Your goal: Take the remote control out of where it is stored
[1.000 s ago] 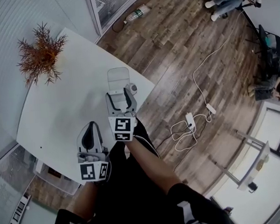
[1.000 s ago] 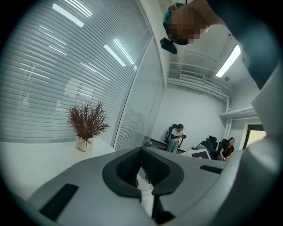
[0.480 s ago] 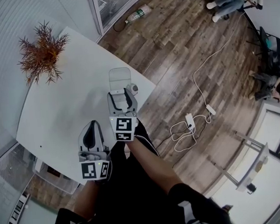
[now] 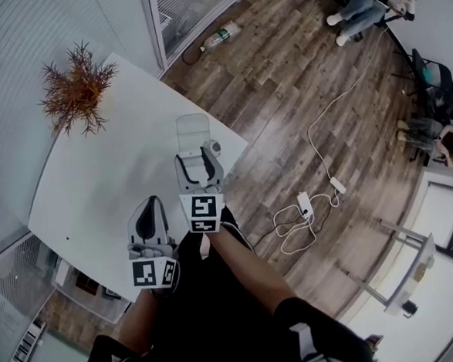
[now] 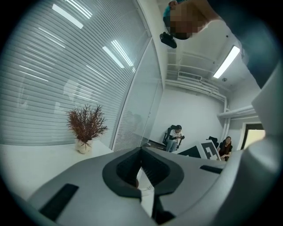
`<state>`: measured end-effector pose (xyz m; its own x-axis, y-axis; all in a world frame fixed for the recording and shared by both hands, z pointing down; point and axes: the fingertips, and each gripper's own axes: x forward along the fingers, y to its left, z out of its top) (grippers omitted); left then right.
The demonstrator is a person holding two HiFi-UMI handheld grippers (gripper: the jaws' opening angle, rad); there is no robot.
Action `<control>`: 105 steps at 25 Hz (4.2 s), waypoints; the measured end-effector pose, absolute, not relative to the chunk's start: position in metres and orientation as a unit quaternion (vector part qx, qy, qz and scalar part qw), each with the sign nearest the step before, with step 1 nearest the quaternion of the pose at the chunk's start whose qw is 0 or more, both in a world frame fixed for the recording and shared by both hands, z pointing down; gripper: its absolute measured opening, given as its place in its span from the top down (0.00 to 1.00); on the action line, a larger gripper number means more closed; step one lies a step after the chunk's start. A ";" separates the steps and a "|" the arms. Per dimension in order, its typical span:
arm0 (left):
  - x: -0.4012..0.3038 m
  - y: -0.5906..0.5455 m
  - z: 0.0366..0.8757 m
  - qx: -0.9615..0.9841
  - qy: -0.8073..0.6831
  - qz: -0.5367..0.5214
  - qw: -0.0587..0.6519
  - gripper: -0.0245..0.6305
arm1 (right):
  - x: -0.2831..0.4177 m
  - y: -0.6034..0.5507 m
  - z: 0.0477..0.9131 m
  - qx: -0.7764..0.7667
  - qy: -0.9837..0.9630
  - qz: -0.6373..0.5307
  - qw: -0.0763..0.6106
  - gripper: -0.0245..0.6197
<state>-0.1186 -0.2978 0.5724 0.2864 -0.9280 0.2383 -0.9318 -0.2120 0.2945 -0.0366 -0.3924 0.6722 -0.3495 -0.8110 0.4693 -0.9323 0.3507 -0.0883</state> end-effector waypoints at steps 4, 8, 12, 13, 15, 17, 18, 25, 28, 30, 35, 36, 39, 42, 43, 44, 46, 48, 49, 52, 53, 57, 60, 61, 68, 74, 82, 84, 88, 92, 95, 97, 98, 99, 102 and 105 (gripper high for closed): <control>-0.117 -0.288 0.560 0.786 -0.591 0.000 0.183 0.96 | -0.037 -0.384 0.651 0.543 -0.809 0.156 0.164 0.57; -0.118 -0.280 0.542 0.794 -0.586 -0.004 0.161 0.96 | -0.036 -0.375 0.627 0.545 -0.812 0.140 0.154 0.57; -0.125 -0.271 0.528 0.800 -0.583 -0.012 0.144 0.96 | -0.033 -0.359 0.608 0.551 -0.811 0.129 0.145 0.57; -0.127 -0.268 0.525 0.800 -0.583 -0.015 0.142 0.96 | -0.031 -0.354 0.603 0.553 -0.811 0.128 0.143 0.57; -0.130 -0.263 0.524 0.800 -0.582 -0.016 0.141 0.96 | -0.028 -0.344 0.592 0.556 -0.810 0.124 0.138 0.57; -0.131 -0.257 0.525 0.802 -0.579 -0.014 0.143 0.96 | -0.024 -0.333 0.582 0.559 -0.809 0.121 0.135 0.57; -0.130 -0.253 0.525 0.804 -0.577 -0.014 0.142 0.96 | -0.022 -0.328 0.578 0.560 -0.809 0.120 0.133 0.57; -0.115 -0.228 0.511 0.820 -0.557 -0.025 0.129 0.96 | -0.010 -0.296 0.546 0.563 -0.811 0.109 0.118 0.57; -0.107 -0.219 0.507 0.827 -0.548 -0.025 0.127 0.96 | -0.007 -0.283 0.532 0.559 -0.815 0.106 0.111 0.57; -0.102 -0.214 0.505 0.829 -0.545 -0.026 0.126 0.96 | -0.003 -0.274 0.525 0.556 -0.818 0.104 0.105 0.57; -0.093 -0.203 0.502 0.822 -0.555 -0.027 0.120 0.96 | 0.006 -0.259 0.516 0.544 -0.828 0.097 0.096 0.57; -0.090 -0.200 0.503 0.821 -0.557 -0.025 0.119 0.96 | 0.009 -0.255 0.516 0.541 -0.830 0.098 0.095 0.57; -0.079 -0.185 0.505 0.819 -0.562 -0.017 0.117 0.96 | 0.020 -0.238 0.516 0.533 -0.835 0.103 0.093 0.57; -0.070 -0.167 0.498 0.811 -0.574 -0.018 0.114 0.96 | 0.032 -0.218 0.511 0.523 -0.842 0.102 0.087 0.57; -0.066 -0.161 0.495 0.808 -0.579 -0.020 0.112 0.96 | 0.036 -0.211 0.508 0.520 -0.844 0.101 0.084 0.57; -0.062 -0.154 0.493 0.804 -0.583 -0.021 0.110 0.96 | 0.041 -0.204 0.505 0.517 -0.846 0.101 0.081 0.57; -0.051 -0.136 0.489 0.798 -0.593 -0.023 0.106 0.96 | 0.053 -0.186 0.499 0.510 -0.851 0.100 0.076 0.57; -0.041 -0.119 0.484 0.792 -0.602 -0.024 0.101 0.96 | 0.063 -0.169 0.493 0.502 -0.856 0.096 0.070 0.57; -0.037 -0.110 0.482 0.789 -0.606 -0.024 0.098 0.96 | 0.068 -0.161 0.491 0.498 -0.859 0.094 0.068 0.57; -0.022 -0.082 0.475 0.783 -0.615 -0.020 0.092 0.96 | 0.084 -0.134 0.485 0.487 -0.866 0.093 0.063 0.57; -0.018 -0.073 0.473 0.782 -0.617 -0.018 0.090 0.96 | 0.089 -0.126 0.484 0.485 -0.867 0.094 0.061 0.57; -0.005 -0.043 0.464 0.779 -0.621 -0.016 0.081 0.96 | 0.107 -0.099 0.481 0.479 -0.870 0.099 0.059 0.57; -0.001 -0.028 0.457 0.780 -0.622 -0.011 0.071 0.96 | 0.112 -0.084 0.480 0.472 -0.874 0.100 0.058 0.57; 0.000 -0.024 0.455 0.781 -0.621 -0.009 0.068 0.96 | 0.111 -0.079 0.480 0.469 -0.876 0.100 0.058 0.57; 0.001 -0.003 0.461 0.793 -0.604 -0.015 0.080 0.96 | 0.102 -0.045 0.488 0.466 -0.876 0.104 0.063 0.57; -0.016 0.020 0.462 0.804 -0.589 -0.019 0.082 0.96 | 0.090 -0.016 0.487 0.482 -0.868 0.095 0.067 0.57; -0.037 0.054 0.457 0.830 -0.552 -0.023 0.075 0.96 | 0.076 0.026 0.481 0.525 -0.844 0.092 0.057 0.57; -0.040 0.056 0.454 0.834 -0.546 -0.027 0.072 0.96 | 0.074 0.031 0.474 0.530 -0.842 0.087 0.050 0.57; -0.040 0.067 0.455 0.834 -0.546 -0.030 0.076 0.96 | 0.077 0.045 0.464 0.529 -0.844 0.080 0.043 0.57; -0.033 0.078 0.454 0.827 -0.557 -0.022 0.076 0.96 | 0.085 0.059 0.461 0.514 -0.852 0.082 0.045 0.57; -0.028 0.085 0.455 0.820 -0.567 -0.026 0.078 0.96 | 0.092 0.066 0.453 0.508 -0.857 0.076 0.034 0.57; -0.023 0.087 0.457 0.816 -0.571 -0.026 0.081 0.96 | 0.097 0.068 0.451 0.505 -0.859 0.078 0.031 0.57; -0.020 0.088 0.456 0.816 -0.572 -0.025 0.083 0.96 | 0.100 0.070 0.451 0.504 -0.860 0.080 0.031 0.57; -0.017 0.090 0.454 0.815 -0.573 -0.024 0.082 0.96 | 0.104 0.072 0.451 0.503 -0.860 0.083 0.032 0.57; -0.013 0.092 0.448 0.814 -0.576 -0.028 0.072 0.96 | 0.107 0.074 0.449 0.499 -0.862 0.082 0.031 0.57; -0.014 0.090 0.448 0.811 -0.580 -0.031 0.071 0.96 | 0.108 0.072 0.448 0.496 -0.865 0.075 0.024 0.57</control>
<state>-0.0142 0.0903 0.4475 0.3260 -0.9448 0.0319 -0.9362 -0.3179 0.1502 0.1078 0.0723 0.4482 -0.5061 -0.8547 0.1155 -0.8619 0.4960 -0.1056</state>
